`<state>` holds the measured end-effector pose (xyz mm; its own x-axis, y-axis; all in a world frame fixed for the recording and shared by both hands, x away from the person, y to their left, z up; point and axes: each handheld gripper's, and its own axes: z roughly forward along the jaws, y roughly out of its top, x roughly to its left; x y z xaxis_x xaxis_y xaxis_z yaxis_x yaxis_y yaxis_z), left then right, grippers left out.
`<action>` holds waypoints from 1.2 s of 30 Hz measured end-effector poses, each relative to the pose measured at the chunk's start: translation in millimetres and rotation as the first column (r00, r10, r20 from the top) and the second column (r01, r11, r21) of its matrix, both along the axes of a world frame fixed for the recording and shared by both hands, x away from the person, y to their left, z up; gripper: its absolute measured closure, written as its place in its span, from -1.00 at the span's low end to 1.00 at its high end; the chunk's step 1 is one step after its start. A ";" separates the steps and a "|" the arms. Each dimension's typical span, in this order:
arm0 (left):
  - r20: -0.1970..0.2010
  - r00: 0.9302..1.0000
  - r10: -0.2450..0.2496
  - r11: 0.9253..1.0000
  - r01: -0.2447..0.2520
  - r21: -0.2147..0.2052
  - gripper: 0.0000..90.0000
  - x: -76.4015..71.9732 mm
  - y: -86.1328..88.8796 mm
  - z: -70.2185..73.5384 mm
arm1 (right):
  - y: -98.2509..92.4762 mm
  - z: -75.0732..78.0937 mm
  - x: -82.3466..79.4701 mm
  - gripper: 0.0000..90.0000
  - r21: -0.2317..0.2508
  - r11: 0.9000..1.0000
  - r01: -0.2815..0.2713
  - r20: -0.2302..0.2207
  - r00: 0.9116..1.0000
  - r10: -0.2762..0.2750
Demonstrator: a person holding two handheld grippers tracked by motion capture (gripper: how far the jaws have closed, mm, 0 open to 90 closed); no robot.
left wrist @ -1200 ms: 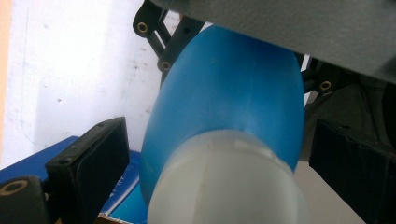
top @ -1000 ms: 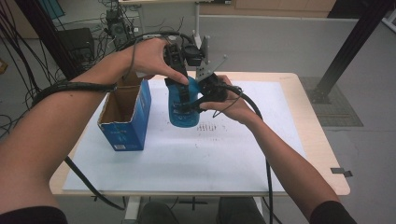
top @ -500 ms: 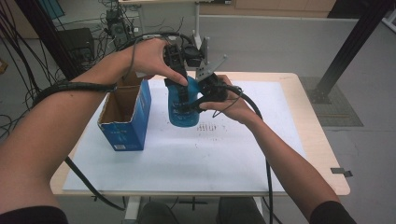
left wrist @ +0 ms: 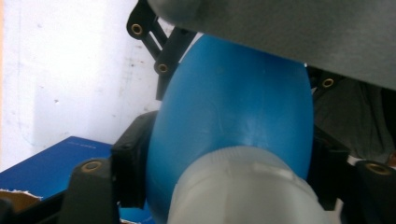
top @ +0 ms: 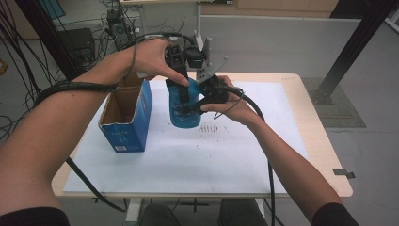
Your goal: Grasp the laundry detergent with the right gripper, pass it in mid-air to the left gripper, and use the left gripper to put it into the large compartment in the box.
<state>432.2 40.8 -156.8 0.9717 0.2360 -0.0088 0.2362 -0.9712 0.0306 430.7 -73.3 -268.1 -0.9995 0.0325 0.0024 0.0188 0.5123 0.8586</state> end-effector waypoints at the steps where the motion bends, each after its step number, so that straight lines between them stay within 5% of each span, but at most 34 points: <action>1: 0.001 1.000 -0.002 1.000 0.002 0.001 -0.24 -0.1 0.0 0.0 | 0.4 -0.1 0.3 -0.02 0.003 1.000 -0.002 0.010 1.000 0.002; 7: 0.002 1.000 -0.012 1.000 0.012 0.013 -0.23 -0.4 -1.5 -0.8 | 2.7 -1.6 3.6 -0.02 0.023 0.999 -0.039 0.051 0.998 0.038; 36: -0.013 1.000 -0.015 1.000 0.015 0.024 -0.21 0.3 -3.1 -4.8 | 2.2 -5.6 4.2 -0.04 0.021 0.999 -0.042 0.034 0.999 0.041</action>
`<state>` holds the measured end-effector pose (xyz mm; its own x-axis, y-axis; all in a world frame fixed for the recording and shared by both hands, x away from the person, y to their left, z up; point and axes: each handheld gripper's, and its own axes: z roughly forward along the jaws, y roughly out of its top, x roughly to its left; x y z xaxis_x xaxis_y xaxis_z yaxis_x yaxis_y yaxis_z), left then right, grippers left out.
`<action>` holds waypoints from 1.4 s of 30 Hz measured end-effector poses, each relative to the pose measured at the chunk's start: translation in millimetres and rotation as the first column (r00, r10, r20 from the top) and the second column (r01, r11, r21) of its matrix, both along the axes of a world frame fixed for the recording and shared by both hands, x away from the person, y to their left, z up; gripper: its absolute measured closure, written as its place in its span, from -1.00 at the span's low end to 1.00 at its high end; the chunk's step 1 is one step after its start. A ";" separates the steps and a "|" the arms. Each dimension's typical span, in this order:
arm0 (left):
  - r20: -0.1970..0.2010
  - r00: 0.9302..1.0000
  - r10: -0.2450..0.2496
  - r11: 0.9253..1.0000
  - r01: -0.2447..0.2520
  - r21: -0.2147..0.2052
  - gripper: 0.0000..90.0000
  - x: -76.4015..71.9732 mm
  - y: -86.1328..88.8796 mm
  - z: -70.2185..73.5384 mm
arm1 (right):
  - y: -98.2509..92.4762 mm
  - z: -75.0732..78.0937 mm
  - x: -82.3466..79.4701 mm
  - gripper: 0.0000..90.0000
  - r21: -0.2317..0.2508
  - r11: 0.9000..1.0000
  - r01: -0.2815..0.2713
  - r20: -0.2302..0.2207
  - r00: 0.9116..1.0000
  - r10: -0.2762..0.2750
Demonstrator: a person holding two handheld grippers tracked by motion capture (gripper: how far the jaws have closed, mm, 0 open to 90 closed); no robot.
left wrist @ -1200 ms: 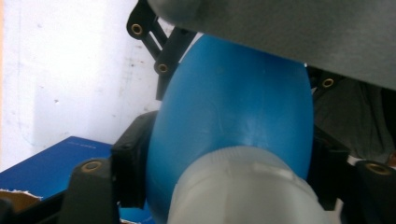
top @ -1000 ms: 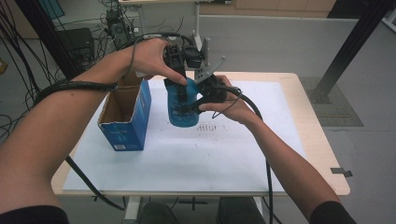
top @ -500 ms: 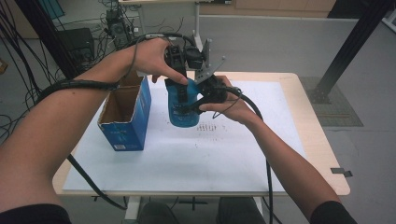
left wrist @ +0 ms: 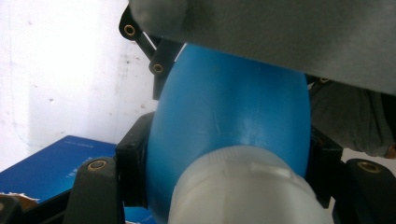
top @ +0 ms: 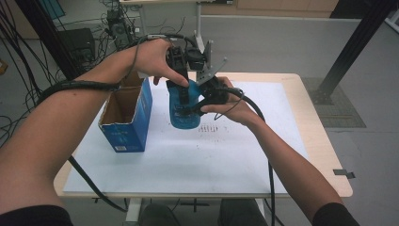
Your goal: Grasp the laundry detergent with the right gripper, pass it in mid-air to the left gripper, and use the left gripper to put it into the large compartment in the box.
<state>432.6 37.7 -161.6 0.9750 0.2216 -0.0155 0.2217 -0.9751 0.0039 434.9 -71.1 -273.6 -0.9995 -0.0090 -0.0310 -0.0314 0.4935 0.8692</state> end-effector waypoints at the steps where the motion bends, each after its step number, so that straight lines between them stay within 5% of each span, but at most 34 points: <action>1: 0.002 1.000 -0.005 1.000 0.005 0.001 -0.21 -0.2 0.2 0.1 | 0.1 -0.2 -0.1 -0.04 -0.001 1.000 0.000 -0.001 1.000 0.000; 42: 0.005 1.000 -0.007 1.000 0.007 0.007 -0.19 -0.1 -0.5 0.8 | 0.1 -1.2 0.6 -0.07 0.009 1.000 -0.002 -0.005 1.000 0.002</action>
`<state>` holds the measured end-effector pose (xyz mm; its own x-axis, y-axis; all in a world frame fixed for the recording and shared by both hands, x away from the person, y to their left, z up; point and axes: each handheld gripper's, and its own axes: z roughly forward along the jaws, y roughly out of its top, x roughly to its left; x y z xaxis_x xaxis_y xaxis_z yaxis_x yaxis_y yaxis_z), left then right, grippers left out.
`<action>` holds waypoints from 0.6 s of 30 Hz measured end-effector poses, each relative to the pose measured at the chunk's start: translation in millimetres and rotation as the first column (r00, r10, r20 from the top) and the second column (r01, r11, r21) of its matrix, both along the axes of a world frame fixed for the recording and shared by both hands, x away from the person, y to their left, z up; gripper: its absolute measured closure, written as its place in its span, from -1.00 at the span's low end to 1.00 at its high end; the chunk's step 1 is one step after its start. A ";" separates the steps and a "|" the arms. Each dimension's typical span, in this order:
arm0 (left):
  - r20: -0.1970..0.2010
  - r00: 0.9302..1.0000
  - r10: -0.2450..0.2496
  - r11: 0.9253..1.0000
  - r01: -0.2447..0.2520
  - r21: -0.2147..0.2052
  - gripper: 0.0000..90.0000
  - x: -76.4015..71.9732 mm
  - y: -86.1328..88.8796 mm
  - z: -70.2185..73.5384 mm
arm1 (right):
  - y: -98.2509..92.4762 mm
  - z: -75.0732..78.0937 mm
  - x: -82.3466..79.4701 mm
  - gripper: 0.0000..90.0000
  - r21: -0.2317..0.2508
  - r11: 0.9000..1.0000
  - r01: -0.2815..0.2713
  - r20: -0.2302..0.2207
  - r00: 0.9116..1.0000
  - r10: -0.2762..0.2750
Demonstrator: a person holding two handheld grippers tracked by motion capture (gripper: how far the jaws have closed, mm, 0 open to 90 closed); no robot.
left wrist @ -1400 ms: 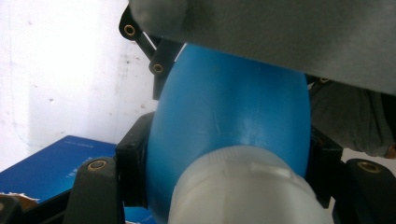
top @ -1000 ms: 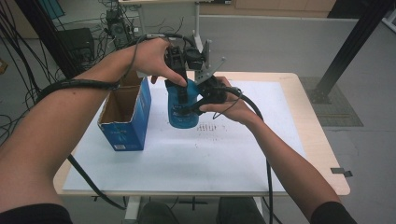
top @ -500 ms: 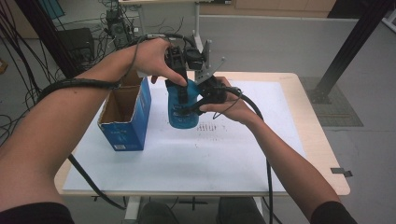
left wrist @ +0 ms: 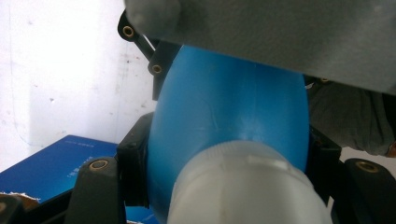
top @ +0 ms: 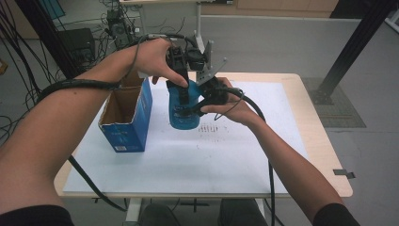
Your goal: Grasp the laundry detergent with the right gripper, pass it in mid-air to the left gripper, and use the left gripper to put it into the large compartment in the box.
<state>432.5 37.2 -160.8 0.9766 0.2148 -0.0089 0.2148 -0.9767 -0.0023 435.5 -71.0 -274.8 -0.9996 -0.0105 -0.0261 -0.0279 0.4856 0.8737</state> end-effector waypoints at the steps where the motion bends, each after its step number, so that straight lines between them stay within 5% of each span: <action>1: 0.001 1.000 -0.001 1.000 0.001 0.001 -0.19 -0.2 0.1 0.1 | 0.1 0.0 -0.3 -0.07 0.000 1.000 0.001 0.004 1.000 -0.001; 18: -0.002 1.000 0.013 1.000 -0.013 -0.006 -0.19 -0.7 -0.1 2.0 | -1.0 1.0 -1.0 -0.08 0.006 1.000 0.008 -0.006 1.000 -0.008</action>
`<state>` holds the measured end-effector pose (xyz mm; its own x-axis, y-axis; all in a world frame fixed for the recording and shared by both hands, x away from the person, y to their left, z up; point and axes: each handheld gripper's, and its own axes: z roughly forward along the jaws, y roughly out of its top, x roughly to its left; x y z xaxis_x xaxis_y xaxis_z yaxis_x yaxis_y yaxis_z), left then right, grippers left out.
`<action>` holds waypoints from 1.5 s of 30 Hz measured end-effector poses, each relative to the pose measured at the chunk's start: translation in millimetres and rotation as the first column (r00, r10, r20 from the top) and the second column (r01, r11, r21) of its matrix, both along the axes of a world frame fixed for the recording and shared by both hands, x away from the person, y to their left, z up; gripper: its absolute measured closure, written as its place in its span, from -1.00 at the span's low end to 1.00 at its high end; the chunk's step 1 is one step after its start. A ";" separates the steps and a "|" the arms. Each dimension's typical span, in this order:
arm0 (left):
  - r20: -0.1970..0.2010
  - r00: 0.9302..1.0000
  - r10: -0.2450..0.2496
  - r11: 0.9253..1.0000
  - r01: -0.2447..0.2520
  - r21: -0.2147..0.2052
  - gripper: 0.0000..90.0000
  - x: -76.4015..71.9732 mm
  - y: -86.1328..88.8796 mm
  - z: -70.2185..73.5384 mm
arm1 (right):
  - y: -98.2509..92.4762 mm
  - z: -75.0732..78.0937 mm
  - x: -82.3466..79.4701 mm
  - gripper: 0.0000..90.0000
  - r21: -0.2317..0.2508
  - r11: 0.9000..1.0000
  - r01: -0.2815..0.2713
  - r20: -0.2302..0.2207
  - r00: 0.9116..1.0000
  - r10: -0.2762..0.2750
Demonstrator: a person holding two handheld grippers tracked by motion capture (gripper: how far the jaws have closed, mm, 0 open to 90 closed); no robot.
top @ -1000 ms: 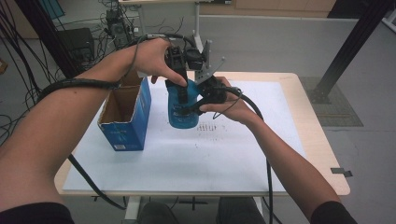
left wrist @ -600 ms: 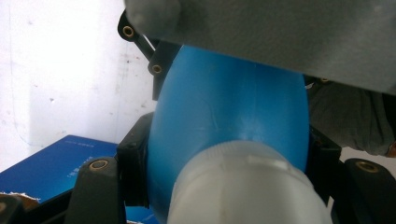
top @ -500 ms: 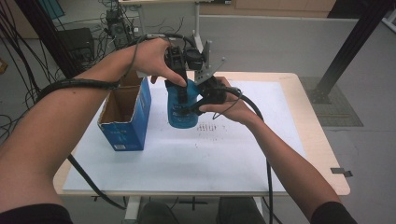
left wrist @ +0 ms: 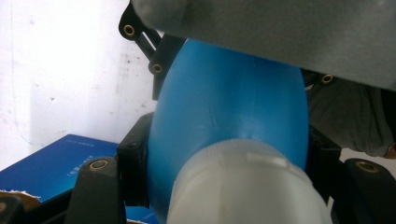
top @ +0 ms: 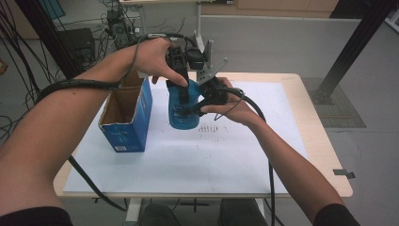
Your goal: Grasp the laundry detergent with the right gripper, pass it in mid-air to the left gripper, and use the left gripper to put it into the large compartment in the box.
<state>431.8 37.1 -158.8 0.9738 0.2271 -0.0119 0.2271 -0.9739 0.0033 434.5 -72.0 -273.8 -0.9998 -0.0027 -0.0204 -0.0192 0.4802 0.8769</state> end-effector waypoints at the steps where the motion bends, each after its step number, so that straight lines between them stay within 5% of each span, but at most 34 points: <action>1: 0.000 1.000 0.000 1.000 0.000 0.000 -0.19 0.0 0.0 0.0 | 0.2 0.0 0.3 -0.08 0.004 1.000 -0.002 0.005 1.000 0.002; 9: 0.005 1.000 0.000 1.000 0.000 0.003 -0.19 0.5 0.3 0.6 | 0.2 0.4 -0.3 -0.12 0.006 1.000 0.004 0.010 1.000 -0.004; 11: 0.005 1.000 0.005 1.000 -0.005 0.007 -0.19 0.3 1.0 0.8 | -2.4 1.0 -2.9 -0.25 -0.013 0.999 0.032 -0.028 0.999 -0.032; 14: 0.006 1.000 0.009 1.000 -0.009 0.007 -0.19 1.3 3.0 2.2 | -3.9 0.4 -0.6 -0.44 0.003 1.000 0.021 -0.018 1.000 -0.021; 20: 0.008 1.000 0.030 0.999 -0.030 0.011 -0.19 1.4 4.6 3.8 | -14.3 -2.5 0.4 -0.79 -0.036 0.996 0.085 -0.045 0.995 -0.086; 23: 0.009 0.999 0.045 0.999 -0.045 0.018 -0.19 2.5 5.9 5.7 | -22.3 -3.9 -2.1 -0.98 -0.069 0.989 0.130 -0.052 0.990 -0.134; 28: 0.011 0.996 0.089 0.996 -0.089 0.022 -0.19 3.2 8.9 10.9 | -40.6 -3.9 -8.6 -0.99 -0.095 0.980 0.172 -0.020 0.984 -0.175; 33: 0.036 0.989 0.143 0.989 -0.144 0.016 -0.20 2.6 13.3 22.3 | -65.3 -2.1 -18.7 -0.99 -0.140 0.957 0.256 0.018 0.967 -0.256; 37: 0.051 0.974 0.221 0.975 -0.221 -0.005 -0.20 1.4 22.6 35.7 | -87.7 -3.8 -27.2 -0.99 -0.170 0.943 0.286 0.024 0.958 -0.286; 42: 0.079 0.941 0.330 0.944 -0.331 -0.001 -0.20 -1.6 35.5 52.1 | -125.8 -7.1 -36.0 -0.99 -0.199 0.906 0.373 0.023 0.926 -0.376; 45: 0.086 0.913 0.398 0.917 -0.400 0.000 -0.20 -3.2 44.5 62.9 | -144.2 -9.3 -40.8 -0.99 -0.216 0.891 0.399 0.011 0.914 -0.406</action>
<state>428.5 81.6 -95.9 0.7996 0.5963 0.0715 0.5963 -0.8024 0.0233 393.7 -216.2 -283.1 -0.9162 0.3994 -0.0306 0.2419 0.6125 0.7526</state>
